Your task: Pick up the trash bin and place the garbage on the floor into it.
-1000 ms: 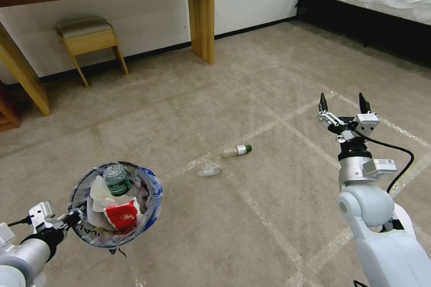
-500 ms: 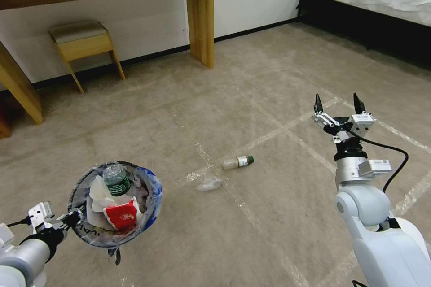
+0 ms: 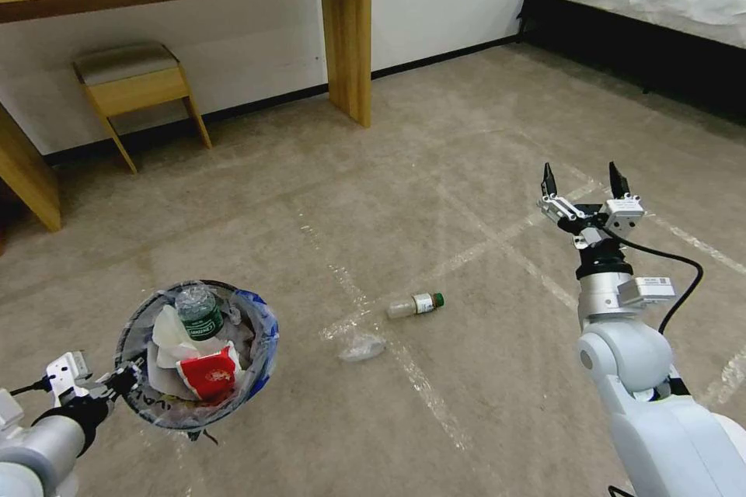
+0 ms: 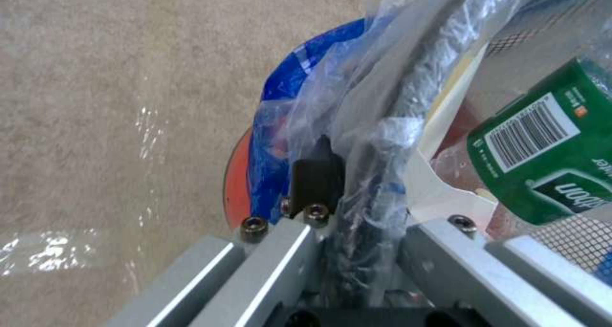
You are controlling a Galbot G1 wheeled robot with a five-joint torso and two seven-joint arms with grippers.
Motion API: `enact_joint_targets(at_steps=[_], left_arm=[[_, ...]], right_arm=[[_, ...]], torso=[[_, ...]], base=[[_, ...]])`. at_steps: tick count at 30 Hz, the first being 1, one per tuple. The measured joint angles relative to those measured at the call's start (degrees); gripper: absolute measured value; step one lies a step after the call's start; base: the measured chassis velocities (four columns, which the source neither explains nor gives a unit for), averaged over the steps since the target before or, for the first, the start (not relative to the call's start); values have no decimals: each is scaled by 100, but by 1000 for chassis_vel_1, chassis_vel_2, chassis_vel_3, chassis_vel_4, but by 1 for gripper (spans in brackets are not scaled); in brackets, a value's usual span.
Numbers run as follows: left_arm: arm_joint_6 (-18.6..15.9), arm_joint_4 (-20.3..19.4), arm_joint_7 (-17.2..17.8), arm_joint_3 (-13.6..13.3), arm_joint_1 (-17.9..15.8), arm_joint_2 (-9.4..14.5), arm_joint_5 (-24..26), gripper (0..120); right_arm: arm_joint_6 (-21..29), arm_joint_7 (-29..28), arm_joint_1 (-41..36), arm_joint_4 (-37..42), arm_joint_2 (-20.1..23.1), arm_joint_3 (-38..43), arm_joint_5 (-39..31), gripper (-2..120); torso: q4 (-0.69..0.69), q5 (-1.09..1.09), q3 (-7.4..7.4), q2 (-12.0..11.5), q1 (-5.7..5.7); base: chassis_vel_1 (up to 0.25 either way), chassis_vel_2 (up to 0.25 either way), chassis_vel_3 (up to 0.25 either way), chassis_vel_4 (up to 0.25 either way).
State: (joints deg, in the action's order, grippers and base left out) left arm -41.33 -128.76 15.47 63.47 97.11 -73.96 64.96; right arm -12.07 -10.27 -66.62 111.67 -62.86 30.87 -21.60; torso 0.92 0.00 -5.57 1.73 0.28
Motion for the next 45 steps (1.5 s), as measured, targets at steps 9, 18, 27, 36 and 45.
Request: enact_joint_targets(at_steps=[9,18,27,36,45], left_arm=[[2,-2,0,-12,10,-7,-8,0],[5,17,-7,3,13,13,-14,0],[16,72,-18,12,-21,18,-19,0],[17,152,-13,32,-26,31,-22,0],[17,213,-4,32,-81,27,-24,0]], right_arm=[[-99,29,-17,4,2,-7,-19,100],[-132,62,-12,-7,-11,-44,-33,100],[-128,72,67,-39,25,-152,-41,100],[45,261,375,-179,369,-481,-346,100],[2071,-493,850,159,1122,-1712,-1209,100]], torso=[[0,1,0,0,0],[0,0,1,0,-1],[0,0,1,0,-1],[0,0,1,0,-1],[0,0,0,0,-1]], base=[[-37,35,44,-41],[0,0,0,0],[0,0,0,0],[0,0,0,0],[0,0,0,0]])
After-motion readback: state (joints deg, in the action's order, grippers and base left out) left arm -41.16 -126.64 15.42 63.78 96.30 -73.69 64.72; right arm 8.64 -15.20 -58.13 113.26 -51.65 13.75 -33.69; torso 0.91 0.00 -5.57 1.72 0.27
